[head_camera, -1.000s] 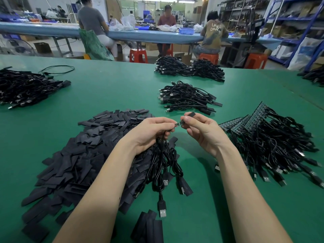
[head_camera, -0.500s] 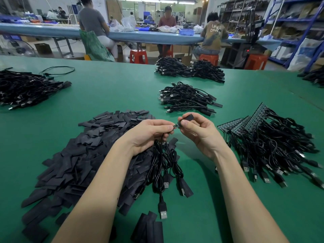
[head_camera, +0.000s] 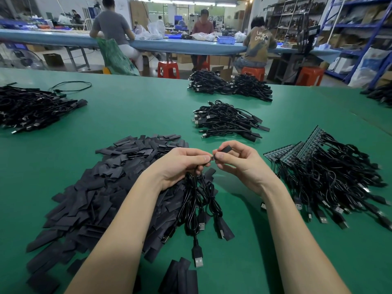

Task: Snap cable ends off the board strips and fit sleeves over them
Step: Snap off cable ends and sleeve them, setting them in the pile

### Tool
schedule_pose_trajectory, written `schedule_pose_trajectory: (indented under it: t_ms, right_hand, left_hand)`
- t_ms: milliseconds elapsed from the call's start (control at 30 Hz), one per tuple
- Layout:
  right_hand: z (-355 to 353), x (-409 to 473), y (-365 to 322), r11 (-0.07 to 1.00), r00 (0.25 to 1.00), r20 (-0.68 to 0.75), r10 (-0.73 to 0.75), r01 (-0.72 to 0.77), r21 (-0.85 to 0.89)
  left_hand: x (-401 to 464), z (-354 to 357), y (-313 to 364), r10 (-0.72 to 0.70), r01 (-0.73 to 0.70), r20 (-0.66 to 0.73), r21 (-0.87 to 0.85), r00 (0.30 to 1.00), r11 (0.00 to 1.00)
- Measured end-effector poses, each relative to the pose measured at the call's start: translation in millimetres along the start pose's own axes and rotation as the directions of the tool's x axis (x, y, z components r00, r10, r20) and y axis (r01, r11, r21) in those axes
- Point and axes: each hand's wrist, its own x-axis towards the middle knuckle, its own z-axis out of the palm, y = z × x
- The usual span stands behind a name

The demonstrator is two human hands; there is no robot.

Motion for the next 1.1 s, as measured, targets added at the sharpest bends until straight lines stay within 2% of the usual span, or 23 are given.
schedule_pose_trajectory:
  t_ms: [167, 300, 400, 533, 667, 1000, 1100]
  right_hand:
    - [-1.9, 1.3, 2.2, 0.996, 0.999, -0.036, 0.007, -0.004, 0.085]
    - [-5.7, 4.5, 4.1, 0.98, 0.986, -0.15, 0.07, -0.04, 0.194]
    - [-9.9, 5.4, 4.5, 0.967, 0.97, -0.216, 0.115, -0.059, 0.25]
    - [-11.5, 5.5, 3.7, 0.963, 0.963, -0.234, 0.133, -0.069, 0.261]
    - [-10.2, 5.9, 5.8, 0.962, 0.963, -0.222, 0.152, -0.092, 0.258]
    - [-5.5, 5.6, 8.5, 0.95, 0.966, -0.19, 0.173, -0.113, 0.291]
    - [-5.2, 4.7, 7.5, 0.948, 0.973, -0.16, 0.165, -0.111, 0.299]
  left_hand:
    - [1.5, 3.2, -1.7, 0.102, -0.099, -0.056, 0.059, 0.993, 0.993]
    - [2.8, 6.6, -2.4, 0.23, -0.197, -0.1, 0.263, 0.968, 0.944]
    - [2.8, 6.7, -3.0, 0.301, -0.249, -0.084, 0.379, 0.95, 0.891]
    - [3.8, 9.2, -4.9, 0.367, -0.317, -0.064, 0.38, 0.928, 0.869]
    - [4.2, 10.4, -6.0, 0.39, -0.323, -0.069, 0.439, 0.918, 0.839]
    - [3.1, 11.5, -6.3, 0.392, -0.336, -0.063, 0.402, 0.918, 0.852]
    - [2.8, 10.8, -6.2, 0.379, -0.329, -0.085, 0.346, 0.922, 0.879]
